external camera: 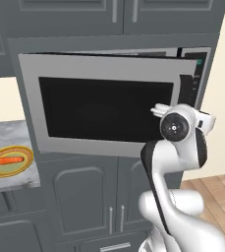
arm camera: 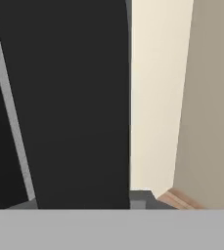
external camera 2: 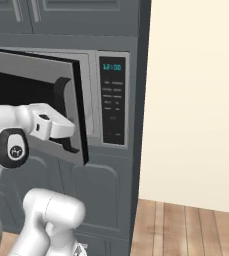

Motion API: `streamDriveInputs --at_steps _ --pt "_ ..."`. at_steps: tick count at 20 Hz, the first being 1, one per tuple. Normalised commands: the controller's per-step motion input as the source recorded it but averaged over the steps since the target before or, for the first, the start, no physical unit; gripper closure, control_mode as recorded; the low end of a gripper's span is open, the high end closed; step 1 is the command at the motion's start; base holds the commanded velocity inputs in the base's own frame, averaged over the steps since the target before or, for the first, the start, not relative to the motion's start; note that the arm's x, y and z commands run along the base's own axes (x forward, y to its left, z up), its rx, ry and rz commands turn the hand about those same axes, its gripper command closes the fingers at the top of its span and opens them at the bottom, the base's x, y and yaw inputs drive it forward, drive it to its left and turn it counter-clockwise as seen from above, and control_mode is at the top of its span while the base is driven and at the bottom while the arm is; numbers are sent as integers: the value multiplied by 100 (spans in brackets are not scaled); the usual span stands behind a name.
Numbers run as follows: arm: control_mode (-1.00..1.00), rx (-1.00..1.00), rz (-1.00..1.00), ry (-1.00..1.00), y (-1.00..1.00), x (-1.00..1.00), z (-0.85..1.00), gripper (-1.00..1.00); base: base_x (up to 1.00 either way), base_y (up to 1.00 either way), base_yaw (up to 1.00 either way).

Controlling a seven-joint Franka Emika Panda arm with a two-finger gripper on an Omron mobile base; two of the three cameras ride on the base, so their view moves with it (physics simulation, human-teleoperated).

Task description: Pick the carrot from the counter and place it in the microwave. Then turn on the microwave.

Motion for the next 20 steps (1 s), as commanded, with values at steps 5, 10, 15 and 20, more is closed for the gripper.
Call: streamDriveInputs --at_steps 5,10,15,20 --pt "-100 0 -7 -17 0 -45 0 100 0 0 0" --pt "-100 0 -3 -19 7 -50 0 100 0 0 0" --pt "-100 -2 0 -14 17 -53 0 100 0 0 0" --pt "-100 -2 0 -16 23 -57 0 100 0 0 0"
